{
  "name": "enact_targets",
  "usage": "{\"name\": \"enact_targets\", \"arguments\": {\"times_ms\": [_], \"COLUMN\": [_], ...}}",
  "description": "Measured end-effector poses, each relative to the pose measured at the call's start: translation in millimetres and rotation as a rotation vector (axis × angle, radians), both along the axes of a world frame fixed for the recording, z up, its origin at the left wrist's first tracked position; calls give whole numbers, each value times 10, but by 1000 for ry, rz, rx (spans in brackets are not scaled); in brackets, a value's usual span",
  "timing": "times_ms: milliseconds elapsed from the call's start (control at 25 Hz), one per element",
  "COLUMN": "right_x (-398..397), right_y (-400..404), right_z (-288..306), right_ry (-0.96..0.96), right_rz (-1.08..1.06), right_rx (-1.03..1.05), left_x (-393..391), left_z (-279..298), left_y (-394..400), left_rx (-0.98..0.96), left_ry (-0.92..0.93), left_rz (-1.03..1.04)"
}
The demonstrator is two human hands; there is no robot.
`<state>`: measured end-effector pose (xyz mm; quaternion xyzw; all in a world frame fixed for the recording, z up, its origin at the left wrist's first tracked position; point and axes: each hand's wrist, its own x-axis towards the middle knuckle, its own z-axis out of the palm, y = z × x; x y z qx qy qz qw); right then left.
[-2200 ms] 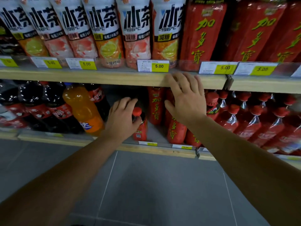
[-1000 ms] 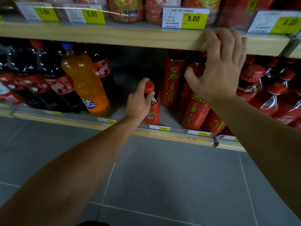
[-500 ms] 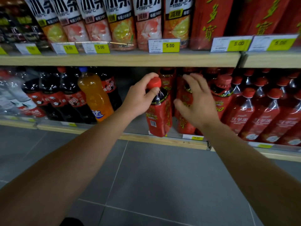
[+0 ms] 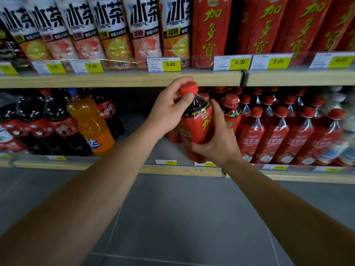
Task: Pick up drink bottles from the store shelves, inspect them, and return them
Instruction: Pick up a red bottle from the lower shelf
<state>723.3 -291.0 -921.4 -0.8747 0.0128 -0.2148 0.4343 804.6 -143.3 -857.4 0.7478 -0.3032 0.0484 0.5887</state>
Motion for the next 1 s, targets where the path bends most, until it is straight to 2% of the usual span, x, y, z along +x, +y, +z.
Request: {"name": "enact_targets", "arguments": {"times_ms": [200,280,440,560,800,920,1000], "right_x": [-12,-25,-22,-4,-4,-17,17], "right_y": [9,24,12,-34,-43,-25,-31], "right_z": [104,133,180,249,434,690,926], "right_ry": [-117,-126,-123,-164,-230,-329,-413], "right_rz": [-210,-256,-249,-225,-196,-228,-250], "right_rx": [34,-13,-159,-237,-150,-64,-7], "left_x": [-3,-40,-48,-23,-102,-108,-40], "left_z": [-106,-147,-91,-9,191,465,718], "left_y": [-92,-150,-214,-218,-244,-162,-55], "left_rx": [72,81,-19,-24,-11,-83,-135], "left_ry": [128,93,58,65,45,94,114], "left_rz": [13,-3,15,-29,-87,-161,-140]}}
